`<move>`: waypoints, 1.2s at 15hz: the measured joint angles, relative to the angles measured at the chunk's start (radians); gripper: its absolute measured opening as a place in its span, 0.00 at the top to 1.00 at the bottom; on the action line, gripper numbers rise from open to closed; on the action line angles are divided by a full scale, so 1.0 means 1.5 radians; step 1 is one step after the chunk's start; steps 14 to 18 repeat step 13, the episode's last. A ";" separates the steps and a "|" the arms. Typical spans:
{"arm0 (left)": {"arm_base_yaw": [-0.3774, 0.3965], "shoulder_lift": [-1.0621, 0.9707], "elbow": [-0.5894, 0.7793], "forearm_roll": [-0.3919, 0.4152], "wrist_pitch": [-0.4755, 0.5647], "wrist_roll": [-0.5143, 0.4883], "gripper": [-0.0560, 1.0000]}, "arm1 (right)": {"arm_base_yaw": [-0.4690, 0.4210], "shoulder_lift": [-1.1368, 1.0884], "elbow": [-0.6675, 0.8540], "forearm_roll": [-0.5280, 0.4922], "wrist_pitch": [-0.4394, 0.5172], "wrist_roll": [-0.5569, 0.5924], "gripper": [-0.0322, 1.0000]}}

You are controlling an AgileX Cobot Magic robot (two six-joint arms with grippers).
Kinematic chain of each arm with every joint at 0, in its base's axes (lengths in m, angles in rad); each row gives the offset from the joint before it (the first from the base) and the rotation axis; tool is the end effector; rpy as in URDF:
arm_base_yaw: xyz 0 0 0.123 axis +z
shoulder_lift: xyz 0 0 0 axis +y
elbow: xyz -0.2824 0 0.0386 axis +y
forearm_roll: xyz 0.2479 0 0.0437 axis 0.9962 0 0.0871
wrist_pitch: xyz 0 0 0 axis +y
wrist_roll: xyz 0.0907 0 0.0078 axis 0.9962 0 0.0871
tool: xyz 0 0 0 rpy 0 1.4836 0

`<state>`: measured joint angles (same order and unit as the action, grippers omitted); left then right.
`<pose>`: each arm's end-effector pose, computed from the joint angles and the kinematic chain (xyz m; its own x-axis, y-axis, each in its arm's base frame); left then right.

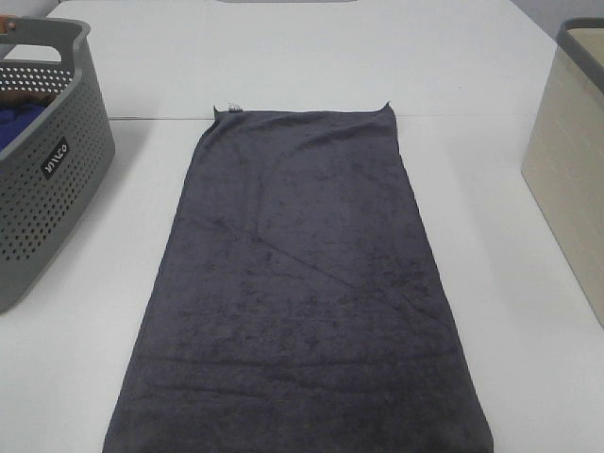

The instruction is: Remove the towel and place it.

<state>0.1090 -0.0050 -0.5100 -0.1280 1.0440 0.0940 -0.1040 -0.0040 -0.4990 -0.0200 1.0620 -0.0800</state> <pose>-0.0054 -0.0107 0.2818 -0.4219 -0.0168 -0.9065 0.0036 0.9998 -0.0202 -0.0055 -0.0010 0.2768 -0.4608 -0.0420 -0.8865 0.0783 0.9931 -0.0877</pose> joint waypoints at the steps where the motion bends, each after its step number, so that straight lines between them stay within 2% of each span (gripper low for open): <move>1: 0.000 0.000 0.000 0.000 0.000 0.000 0.17 | 0.000 0.000 0.000 0.000 0.000 0.000 0.32; 18: 0.000 0.000 0.000 0.000 0.000 0.001 0.17 | 0.002 0.000 0.000 0.000 0.000 0.001 0.32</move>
